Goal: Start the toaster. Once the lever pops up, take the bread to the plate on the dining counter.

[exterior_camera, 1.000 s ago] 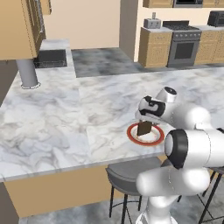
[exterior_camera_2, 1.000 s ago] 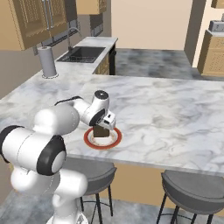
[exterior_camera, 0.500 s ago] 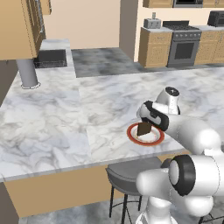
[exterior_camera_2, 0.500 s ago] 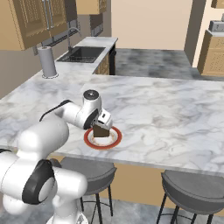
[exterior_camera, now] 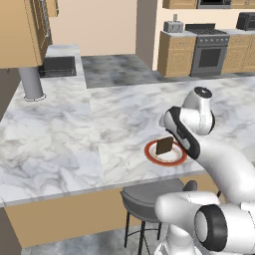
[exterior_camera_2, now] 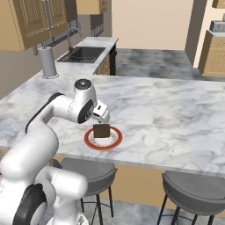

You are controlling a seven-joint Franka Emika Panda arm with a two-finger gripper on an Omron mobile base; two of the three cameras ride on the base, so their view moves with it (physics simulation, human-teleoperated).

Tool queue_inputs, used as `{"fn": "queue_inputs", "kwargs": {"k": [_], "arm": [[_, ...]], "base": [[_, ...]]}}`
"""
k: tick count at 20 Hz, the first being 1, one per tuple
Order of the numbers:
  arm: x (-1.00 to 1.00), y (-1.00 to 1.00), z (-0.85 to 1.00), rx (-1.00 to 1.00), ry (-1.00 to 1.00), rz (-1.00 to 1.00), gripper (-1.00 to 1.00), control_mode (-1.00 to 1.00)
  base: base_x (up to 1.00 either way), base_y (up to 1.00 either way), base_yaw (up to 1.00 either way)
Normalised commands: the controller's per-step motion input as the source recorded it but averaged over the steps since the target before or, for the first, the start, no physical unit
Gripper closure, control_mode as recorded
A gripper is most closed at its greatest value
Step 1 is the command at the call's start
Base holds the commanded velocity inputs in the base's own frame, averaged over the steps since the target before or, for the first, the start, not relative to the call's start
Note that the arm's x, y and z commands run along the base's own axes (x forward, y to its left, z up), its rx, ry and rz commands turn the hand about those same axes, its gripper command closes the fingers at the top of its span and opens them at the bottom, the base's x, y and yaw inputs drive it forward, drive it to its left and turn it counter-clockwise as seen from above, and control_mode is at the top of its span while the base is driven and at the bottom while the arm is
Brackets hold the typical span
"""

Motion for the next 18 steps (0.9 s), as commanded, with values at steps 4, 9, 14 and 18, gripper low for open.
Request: {"fn": "queue_inputs", "kwargs": {"k": [4, 9, 14, 18], "arm": [[-0.68, 0.0, 0.5, -0.08, 0.0, 0.0, -1.0, -1.0], [-0.76, 0.02, 0.2, -0.07, 0.0, 0.0, -1.0, -1.0], [-0.55, 0.07, 0.01, -0.09, 0.0, 0.0, -1.0, -1.0], [-0.5, 0.0, 0.08, -0.03, 0.0, 0.01, -1.0, -1.0]], "base": [[0.0, 0.0, 0.0], [0.0, 0.0, 0.0], [0.0, 0.0, 0.0], [0.0, 0.0, 0.0]]}}
